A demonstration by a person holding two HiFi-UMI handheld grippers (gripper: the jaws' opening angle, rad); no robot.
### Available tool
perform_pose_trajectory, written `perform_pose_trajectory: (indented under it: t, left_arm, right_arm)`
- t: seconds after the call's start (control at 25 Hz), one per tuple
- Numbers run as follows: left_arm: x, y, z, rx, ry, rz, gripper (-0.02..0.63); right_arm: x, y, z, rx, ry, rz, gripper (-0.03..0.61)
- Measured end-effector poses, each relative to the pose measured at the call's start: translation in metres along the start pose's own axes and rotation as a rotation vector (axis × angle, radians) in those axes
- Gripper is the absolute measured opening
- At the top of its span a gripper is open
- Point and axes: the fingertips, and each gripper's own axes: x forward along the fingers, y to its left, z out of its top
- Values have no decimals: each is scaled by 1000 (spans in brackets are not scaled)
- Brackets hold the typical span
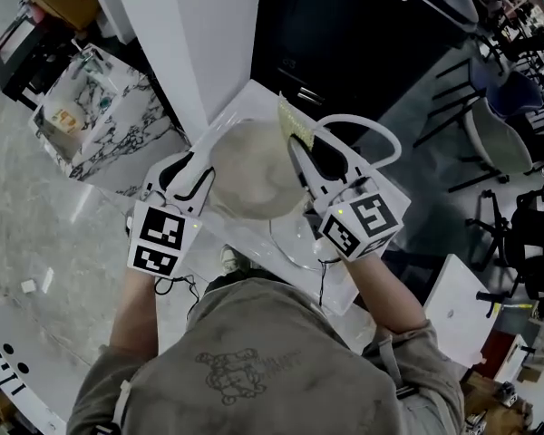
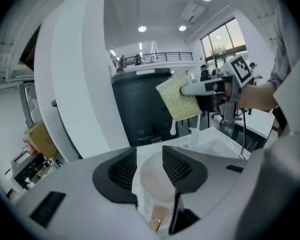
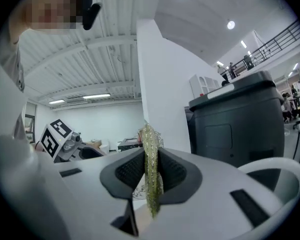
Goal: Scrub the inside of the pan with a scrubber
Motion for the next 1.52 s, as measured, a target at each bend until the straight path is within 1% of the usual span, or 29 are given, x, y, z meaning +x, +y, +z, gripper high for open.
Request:
perform_pose_trajectory:
  t: [0.16,0.28,0.36,0.44,0.48,0.6,0.68,0.88,1.12,1.32,1.52]
  left_arm:
    - [-16,5,45,14,-146,46,138]
    - [-27,11,69,11,-245,111,116]
    - [-34,12,80,6,-294,140,104]
    - [-38,10,88,4,-324,144,92]
    - [-40,6,91,6,-330,137,87]
    - [-39,-7,97,20,-324,103,78]
    - [-39,-14,99,31,-326,101,67]
    - [-41,-25,98,42,-337,112,52]
    - [-40,-37,93,46,-334,118,46]
    - [-37,-41,78,46,-304,123,46]
    - [-38,-46,73,42,-293,123,46]
  right_arm:
    - [-18,9,30,-44,-65,-10,75]
    - [-32,14,49,-62,-109,-26,75]
    - [-42,17,61,-91,-138,-42,75]
    - [-52,19,71,-105,-163,-60,75]
    - [-57,19,74,-92,-174,-64,75]
    - [-72,18,81,-12,-203,-65,75]
    - [-82,19,85,8,-221,-73,75]
    - [-101,19,87,-23,-252,-113,75]
    - [-112,15,70,-40,-230,-145,75]
    - [-111,14,50,-8,-205,-142,74]
    - [-115,13,45,-12,-194,-142,74]
